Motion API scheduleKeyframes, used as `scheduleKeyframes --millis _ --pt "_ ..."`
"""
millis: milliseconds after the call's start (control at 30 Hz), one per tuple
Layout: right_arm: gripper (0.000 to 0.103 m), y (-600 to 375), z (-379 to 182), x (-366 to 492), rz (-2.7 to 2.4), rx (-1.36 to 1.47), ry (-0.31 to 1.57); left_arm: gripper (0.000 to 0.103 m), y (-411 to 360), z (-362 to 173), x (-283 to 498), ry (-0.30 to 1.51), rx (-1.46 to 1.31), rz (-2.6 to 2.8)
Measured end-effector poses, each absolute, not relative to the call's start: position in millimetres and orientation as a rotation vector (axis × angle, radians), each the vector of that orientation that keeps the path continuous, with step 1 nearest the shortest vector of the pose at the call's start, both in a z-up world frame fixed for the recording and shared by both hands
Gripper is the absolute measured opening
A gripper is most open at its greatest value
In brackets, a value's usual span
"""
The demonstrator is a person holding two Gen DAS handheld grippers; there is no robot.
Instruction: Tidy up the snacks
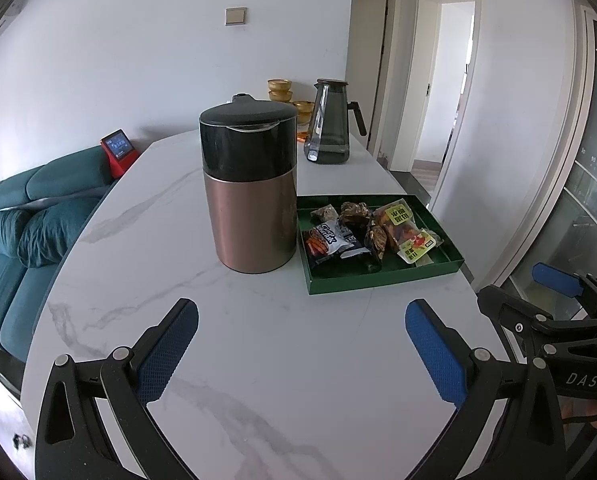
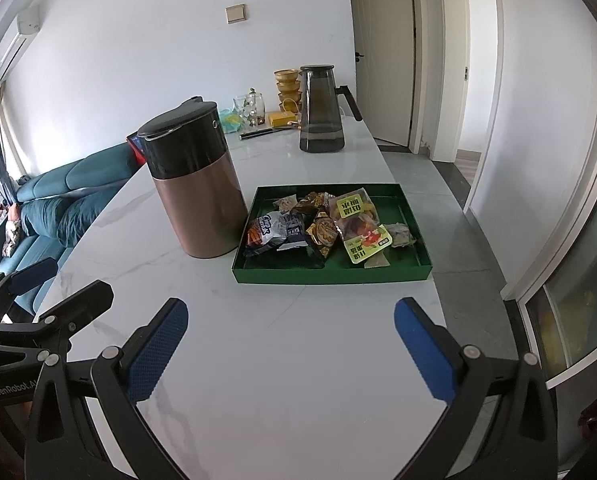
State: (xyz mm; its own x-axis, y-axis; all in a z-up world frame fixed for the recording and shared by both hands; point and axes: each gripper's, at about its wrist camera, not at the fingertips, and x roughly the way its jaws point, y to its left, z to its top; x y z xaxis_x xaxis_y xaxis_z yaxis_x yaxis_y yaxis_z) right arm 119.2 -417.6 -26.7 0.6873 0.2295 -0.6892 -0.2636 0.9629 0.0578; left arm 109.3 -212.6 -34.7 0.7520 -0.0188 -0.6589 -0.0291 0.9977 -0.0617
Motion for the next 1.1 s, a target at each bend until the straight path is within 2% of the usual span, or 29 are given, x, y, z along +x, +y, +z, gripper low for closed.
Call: scheduleKeyframes --millis 1100 --pt "0.103 -417.3 -27.8 121.9 0.276 -0.051 0.763 0.102 -214.2 -37.0 114.3 0.728 -0.08 0.018"
